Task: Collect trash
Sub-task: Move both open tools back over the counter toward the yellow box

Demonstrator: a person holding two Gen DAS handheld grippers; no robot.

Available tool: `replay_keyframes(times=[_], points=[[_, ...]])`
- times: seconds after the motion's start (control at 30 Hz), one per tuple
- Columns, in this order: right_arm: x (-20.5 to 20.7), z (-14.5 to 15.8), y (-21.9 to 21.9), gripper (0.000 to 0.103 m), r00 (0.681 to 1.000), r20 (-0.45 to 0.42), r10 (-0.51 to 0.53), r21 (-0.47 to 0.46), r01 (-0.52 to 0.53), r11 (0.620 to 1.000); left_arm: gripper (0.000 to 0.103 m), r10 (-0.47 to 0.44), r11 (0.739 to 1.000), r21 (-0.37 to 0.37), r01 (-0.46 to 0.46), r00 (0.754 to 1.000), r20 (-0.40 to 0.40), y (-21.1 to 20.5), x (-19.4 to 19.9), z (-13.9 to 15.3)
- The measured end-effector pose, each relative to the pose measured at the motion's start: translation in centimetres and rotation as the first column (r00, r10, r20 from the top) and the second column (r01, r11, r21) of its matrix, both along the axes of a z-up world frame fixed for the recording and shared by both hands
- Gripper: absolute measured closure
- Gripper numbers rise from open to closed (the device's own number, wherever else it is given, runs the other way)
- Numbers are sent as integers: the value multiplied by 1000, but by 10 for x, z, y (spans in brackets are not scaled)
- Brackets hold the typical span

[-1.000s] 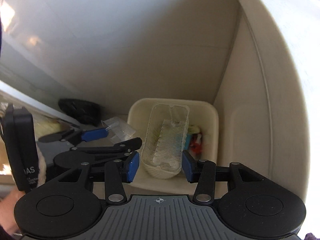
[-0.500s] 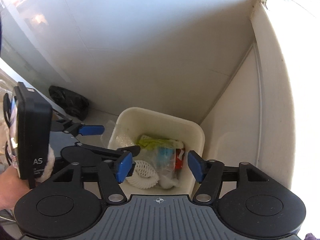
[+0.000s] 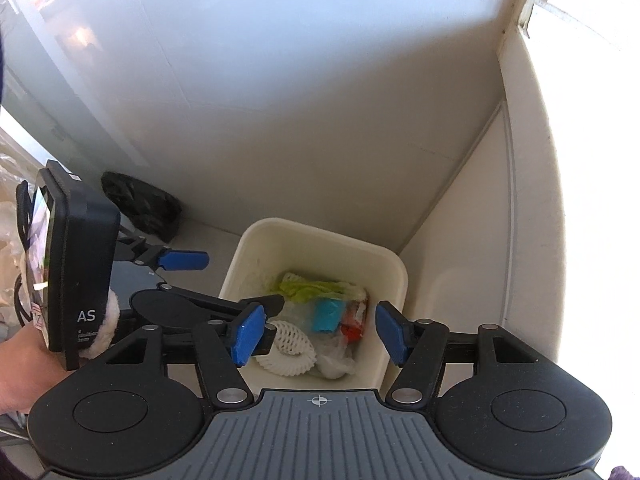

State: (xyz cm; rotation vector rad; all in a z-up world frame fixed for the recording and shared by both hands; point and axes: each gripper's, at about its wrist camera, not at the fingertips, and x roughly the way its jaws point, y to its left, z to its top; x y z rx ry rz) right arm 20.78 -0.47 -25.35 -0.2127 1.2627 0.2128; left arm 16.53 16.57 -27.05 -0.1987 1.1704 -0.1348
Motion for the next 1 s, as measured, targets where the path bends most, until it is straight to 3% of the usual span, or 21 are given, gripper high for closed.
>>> replay_keyframes(times=[0.47,1.0], points=[[-20,36,0,41,998,68,4,37,-6,999,15,6,1000,16,-7,999,53,1,-14,43],[-81,101,-22,24,978,199,-62,64,50,997,10,75,997,24,-78,990,124,7,-58,111]])
